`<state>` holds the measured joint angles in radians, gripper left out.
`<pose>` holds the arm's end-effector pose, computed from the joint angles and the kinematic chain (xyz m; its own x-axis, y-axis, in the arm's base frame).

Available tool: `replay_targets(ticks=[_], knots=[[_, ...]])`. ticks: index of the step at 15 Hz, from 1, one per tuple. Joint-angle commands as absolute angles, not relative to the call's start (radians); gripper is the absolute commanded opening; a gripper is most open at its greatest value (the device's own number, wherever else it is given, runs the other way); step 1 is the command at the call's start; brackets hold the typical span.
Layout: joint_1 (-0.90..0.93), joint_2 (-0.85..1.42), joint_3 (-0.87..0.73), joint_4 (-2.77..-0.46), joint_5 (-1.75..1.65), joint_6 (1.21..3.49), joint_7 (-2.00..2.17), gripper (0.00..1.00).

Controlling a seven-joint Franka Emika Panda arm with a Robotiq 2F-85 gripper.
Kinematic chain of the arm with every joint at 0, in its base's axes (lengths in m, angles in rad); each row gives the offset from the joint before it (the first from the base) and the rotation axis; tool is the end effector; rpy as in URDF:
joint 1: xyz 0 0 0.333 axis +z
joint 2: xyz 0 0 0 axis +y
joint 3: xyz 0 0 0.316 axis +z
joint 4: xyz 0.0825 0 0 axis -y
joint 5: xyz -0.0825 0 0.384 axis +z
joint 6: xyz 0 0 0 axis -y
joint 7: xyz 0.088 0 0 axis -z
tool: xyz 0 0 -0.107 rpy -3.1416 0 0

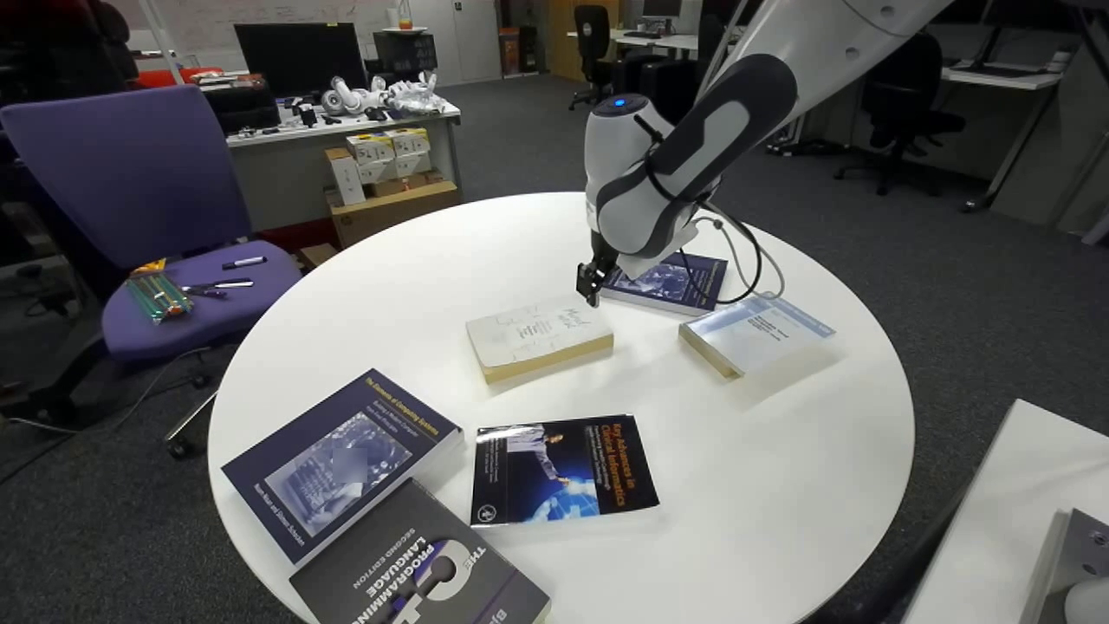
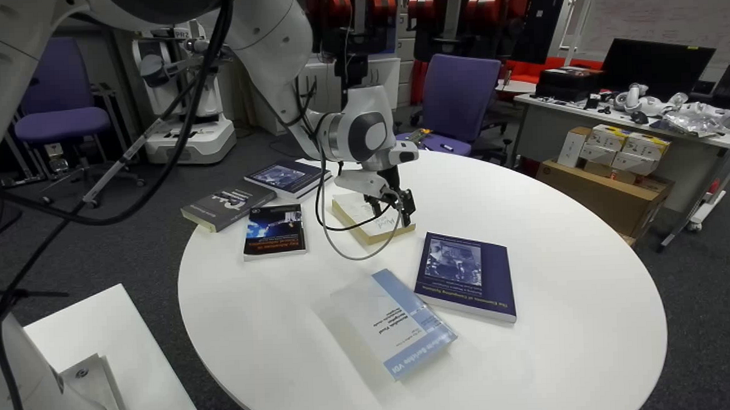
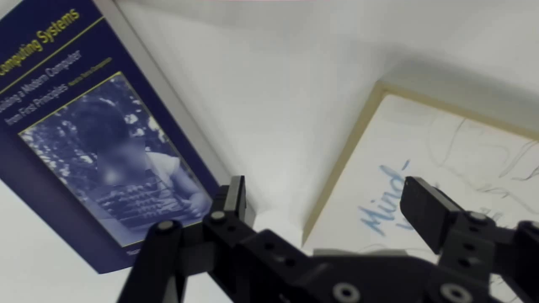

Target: Move the blue book to the right

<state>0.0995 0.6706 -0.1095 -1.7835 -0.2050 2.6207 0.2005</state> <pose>0.6730 0.0045 0.1956 0.9835 0.0037 0.1809 -0.0263 -0.9863 0.1631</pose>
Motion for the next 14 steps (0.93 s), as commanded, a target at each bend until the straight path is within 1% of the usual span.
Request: replay_targets(ticks=[1,9,14], knots=[[0.059,0.684,-0.15,-1.72,-0.168,2.589,0.213,1.0],[0.013,0.855,-0.309,-1.489,-0.166,2.591,0.366,1.0],[-0.041,0.959,-0.356,-1.334,-0.114,2.55,0.467,1.0]])
